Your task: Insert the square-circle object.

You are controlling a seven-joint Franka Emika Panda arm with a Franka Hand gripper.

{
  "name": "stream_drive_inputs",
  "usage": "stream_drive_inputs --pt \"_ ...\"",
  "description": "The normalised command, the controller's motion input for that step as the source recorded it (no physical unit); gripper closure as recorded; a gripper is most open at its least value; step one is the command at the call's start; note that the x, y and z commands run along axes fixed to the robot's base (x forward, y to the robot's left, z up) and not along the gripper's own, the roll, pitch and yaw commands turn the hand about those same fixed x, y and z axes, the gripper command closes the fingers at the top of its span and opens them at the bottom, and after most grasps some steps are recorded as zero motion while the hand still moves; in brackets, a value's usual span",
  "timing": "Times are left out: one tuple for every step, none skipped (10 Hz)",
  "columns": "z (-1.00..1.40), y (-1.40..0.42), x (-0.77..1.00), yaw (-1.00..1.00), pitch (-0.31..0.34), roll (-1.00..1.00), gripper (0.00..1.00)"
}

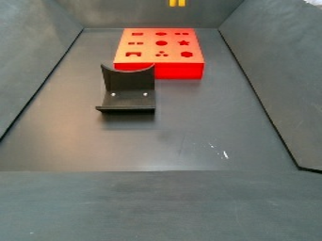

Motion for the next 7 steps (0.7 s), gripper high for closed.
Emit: stream_drive_inputs --pt "-0.29 -0.17 -0.02 0.0 -0.111 -0.1 1.0" --pt "-0.51 -0.54 0.0 0.0 -0.147 -0.01 1.0" --pt "-0.74 -0.58 0.01 0.0 -0.203 0.0 1.0" --pt "-0.79 -0.42 0.0 0.0 -0.234 -0.01 1.0" --pt "-0.57 -0.07 -0.05 0.0 -0.186 -0.01 1.0" --pt "-0.46 0.0 -0.09 0.0 -0.11 0.0 1.0" --pt "-0.48 -0.02 -0.07 0.0 -0.076 0.0 1.0"
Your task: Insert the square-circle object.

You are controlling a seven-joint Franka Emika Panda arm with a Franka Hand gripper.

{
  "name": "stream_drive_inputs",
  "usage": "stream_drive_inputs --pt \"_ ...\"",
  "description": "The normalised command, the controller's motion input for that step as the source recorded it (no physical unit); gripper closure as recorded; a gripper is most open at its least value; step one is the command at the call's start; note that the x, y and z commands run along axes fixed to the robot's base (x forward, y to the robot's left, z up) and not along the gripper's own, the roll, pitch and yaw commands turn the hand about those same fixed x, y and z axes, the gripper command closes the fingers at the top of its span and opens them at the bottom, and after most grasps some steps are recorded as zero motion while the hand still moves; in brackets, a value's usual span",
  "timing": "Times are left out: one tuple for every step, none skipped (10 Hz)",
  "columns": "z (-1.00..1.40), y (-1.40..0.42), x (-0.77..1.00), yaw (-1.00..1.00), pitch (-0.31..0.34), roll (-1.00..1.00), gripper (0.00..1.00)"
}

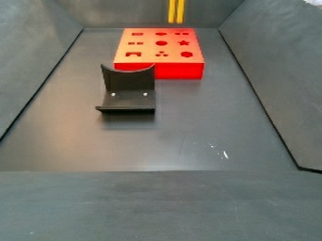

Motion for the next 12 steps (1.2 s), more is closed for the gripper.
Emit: stream_drive_inputs --pt "-0.53 0.0 -0.22 0.0 -0.039 0.0 1.0" --pt "-0.29 -0.13 -0.21 0.08 -0.019 0.0 1.0" --pt "-0.15 -0.09 -0.08 0.11 0.0 0.0 1.0" --pt "-0.13 -0.08 0.04 0.1 0.0 0.0 1.0" --pt "-0.17 0.0 0.01 0.08 0.0 0.03 1.0" --pt "-0.15 0.0 0.01 0.05 0.0 0.04 1.0" --pt "-0.15 0.0 0.0 0.0 0.0 0.05 1.0" --pt "-0.13 0.03 0.0 0.0 0.0 0.05 1.0" --pt "-0.06 0.04 0.0 0.0 0.0 0.05 1.0" --pt "-0.05 0.08 0.03 0.0 0.0 0.04 1.0" --pt "-0.11 0.07 0.0 0.0 0.0 0.02 1.0" --pt "-0.1 0.0 0.0 0.0 0.0 0.01 1.0"
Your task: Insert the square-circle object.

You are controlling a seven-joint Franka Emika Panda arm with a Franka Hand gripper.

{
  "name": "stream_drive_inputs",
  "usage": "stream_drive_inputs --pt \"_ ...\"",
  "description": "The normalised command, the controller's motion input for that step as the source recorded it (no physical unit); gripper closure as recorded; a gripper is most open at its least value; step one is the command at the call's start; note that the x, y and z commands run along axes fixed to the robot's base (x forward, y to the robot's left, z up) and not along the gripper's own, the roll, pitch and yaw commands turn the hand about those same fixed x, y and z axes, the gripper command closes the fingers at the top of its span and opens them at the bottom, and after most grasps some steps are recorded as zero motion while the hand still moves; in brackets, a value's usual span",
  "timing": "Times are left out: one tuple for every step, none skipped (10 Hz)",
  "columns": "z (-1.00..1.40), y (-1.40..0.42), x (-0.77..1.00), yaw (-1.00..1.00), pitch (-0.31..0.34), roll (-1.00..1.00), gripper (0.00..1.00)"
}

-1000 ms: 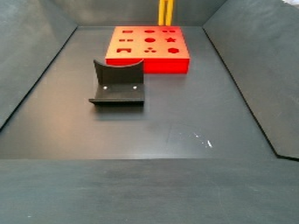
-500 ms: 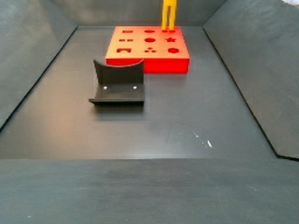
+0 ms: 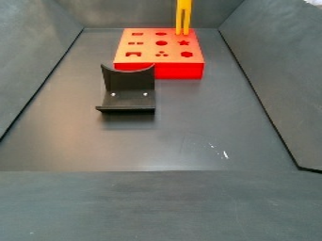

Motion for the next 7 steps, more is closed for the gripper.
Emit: stream_drive_inputs --pt "-0.13 0.0 0.0 0.0 0.0 0.02 1.0" --pt "-0.11 0.0 0.0 0.0 0.0 0.02 1.0" --pt "-0.06 0.0 0.0 0.0 0.0 0.0 1.0" --pt "-0.58 -0.04 0.06 0.0 -0.066 0.0 1.0" --pt "-0.8 -0.07 0.13 0.0 -0.09 0.08 1.0" --pt "-0.82 -0.06 0.21 0.0 -0.089 0.13 1.0" --pt "-0.79 -0.08 0.27 -0.01 -0.076 0.16 1.0"
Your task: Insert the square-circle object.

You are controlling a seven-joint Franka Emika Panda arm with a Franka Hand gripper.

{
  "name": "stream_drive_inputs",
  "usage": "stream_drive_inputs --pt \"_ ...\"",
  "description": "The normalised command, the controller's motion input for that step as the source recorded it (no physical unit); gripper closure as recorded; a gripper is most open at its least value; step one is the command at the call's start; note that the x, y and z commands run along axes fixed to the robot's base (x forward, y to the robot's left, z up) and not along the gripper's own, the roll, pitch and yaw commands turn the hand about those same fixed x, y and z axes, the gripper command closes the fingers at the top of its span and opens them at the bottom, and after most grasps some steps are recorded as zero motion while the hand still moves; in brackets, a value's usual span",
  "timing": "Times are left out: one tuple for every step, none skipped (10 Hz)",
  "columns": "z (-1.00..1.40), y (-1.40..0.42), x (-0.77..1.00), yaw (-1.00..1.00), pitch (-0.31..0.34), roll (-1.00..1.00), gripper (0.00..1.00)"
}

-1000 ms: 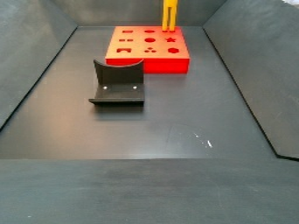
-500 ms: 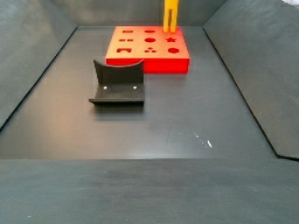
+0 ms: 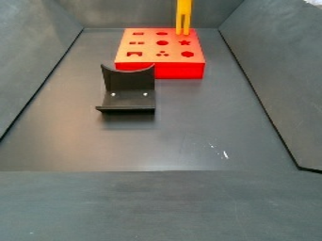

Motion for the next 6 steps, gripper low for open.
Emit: stream_drive_inputs --pt "-0.8 -0.08 0.26 -0.03 -0.066 0.19 1.0" --pt "-0.74 -0.04 0.23 -0.03 -0.024 0.28 1.0" --pt "-0.68 -0.07 0.17 -0.01 0.0 0.34 1.0" --pt "-0.77 -0.13 0.13 0.0 0.0 0.3 1.0" --pt "-0.93 -0.1 0.0 0.0 0.0 0.23 1.0" --pt "-1.0 -0.08 -0.09 0.0 -0.02 0.1 1.0"
